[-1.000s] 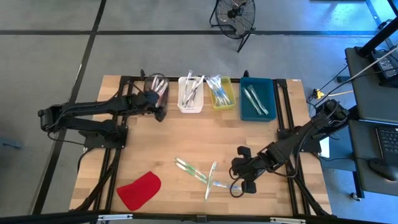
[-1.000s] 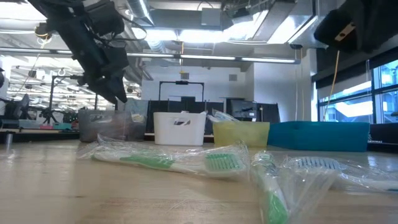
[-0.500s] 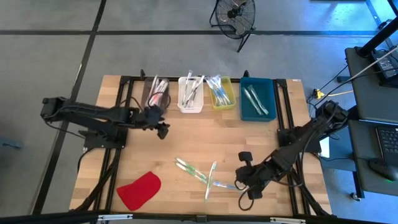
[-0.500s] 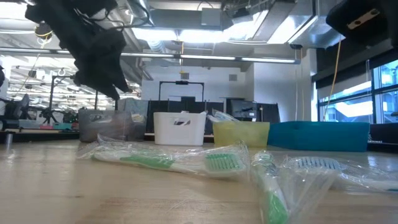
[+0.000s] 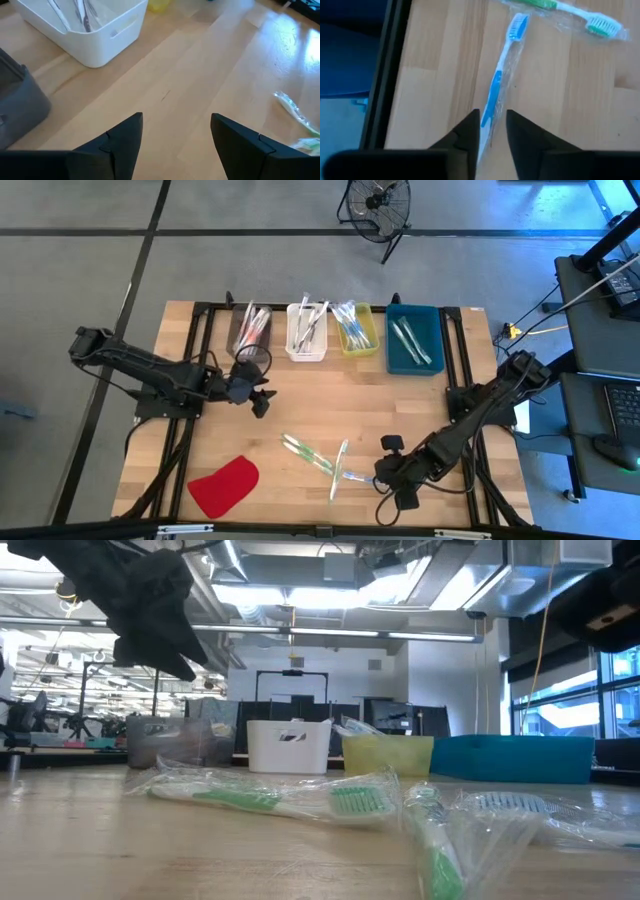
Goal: Pick & Place Toothbrushes
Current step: Put the blue toothbrush into the yellow bin
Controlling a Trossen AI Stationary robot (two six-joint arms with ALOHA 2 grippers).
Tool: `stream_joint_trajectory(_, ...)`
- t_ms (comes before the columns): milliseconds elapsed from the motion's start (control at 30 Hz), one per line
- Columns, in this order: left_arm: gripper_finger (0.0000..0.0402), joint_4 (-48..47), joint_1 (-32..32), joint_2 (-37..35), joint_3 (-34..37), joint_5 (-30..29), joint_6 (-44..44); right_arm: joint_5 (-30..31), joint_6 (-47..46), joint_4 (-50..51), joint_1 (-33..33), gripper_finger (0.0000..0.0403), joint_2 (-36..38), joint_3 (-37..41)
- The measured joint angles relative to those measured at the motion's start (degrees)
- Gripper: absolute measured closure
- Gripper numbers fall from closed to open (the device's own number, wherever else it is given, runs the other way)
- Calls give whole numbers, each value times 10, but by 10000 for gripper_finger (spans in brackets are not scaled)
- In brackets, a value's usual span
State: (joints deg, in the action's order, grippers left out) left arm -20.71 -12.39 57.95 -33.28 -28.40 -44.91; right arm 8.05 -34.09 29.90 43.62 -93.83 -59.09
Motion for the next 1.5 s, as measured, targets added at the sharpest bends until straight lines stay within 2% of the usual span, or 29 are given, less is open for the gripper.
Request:
stream_joint_trajectory(167, 172, 0, -1, 0, 0, -5, 0, -16, -1, -2, 1, 250, -21, 0)
stream_joint_trajectory(333, 172, 0, -1, 0, 0, -4, 0, -49, -27, -6, 1, 211, -55, 0)
stream_joint_trajectory(500, 172, -1, -1, 0, 0, -4, 0, -60, -49, -12, 1, 193, -80, 0)
stream_joint_trajectory(667, 172, -1, -1, 0, 0, -4, 0, -74, -57, -17, 1, 192, -104, 0)
stream_joint_trajectory(900, 172, -1, -1, 0, 0, -3, 0, -53, -106, -4, 1, 232, -112, -2)
stream_joint_trajectory(1300, 172, -1, -1, 0, 0, -3, 2, -29, -152, 20, -1, 374, -113, -2)
stream_joint_trajectory(1400, 172, -1, -1, 0, 0, -3, 11, -32, -154, 21, -6, 385, -113, -2)
stream_joint_trajectory(1500, 172, -1, -1, 0, 0, -3, 11, -36, -151, 25, -12, 375, -108, -1)
